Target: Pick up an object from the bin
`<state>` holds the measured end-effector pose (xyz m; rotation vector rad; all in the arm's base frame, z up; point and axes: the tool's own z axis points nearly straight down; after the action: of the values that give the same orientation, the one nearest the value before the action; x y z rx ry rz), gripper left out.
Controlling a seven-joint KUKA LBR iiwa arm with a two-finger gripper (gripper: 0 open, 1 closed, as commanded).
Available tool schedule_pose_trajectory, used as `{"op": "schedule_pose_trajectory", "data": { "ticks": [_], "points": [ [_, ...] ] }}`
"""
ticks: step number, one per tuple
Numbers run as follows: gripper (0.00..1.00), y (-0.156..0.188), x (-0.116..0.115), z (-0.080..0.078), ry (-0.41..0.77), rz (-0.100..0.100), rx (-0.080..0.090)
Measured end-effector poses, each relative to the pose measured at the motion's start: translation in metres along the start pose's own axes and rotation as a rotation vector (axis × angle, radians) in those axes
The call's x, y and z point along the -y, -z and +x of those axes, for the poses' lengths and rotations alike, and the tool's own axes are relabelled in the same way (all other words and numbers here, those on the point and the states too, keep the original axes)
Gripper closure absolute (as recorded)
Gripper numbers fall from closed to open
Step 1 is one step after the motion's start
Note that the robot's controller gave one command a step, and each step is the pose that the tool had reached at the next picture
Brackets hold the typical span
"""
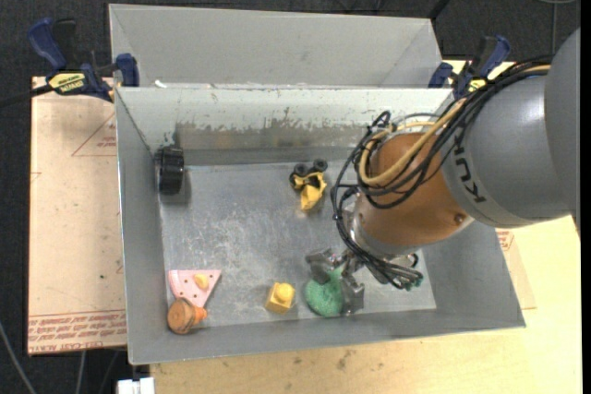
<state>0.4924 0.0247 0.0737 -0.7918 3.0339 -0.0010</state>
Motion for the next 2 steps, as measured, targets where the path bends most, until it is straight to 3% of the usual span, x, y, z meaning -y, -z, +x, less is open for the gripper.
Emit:
{"op": "schedule_pose_trajectory", "data": {
  "ticks": [1, 2],
  "points": [
    [1.00, 0.0070, 0.0015, -0.0214, 0.300, -0.003, -0.002],
    [1.00, 0.0070, 0.0015, -0.0214, 0.300, -0.002, -0.002]
  ]
}}
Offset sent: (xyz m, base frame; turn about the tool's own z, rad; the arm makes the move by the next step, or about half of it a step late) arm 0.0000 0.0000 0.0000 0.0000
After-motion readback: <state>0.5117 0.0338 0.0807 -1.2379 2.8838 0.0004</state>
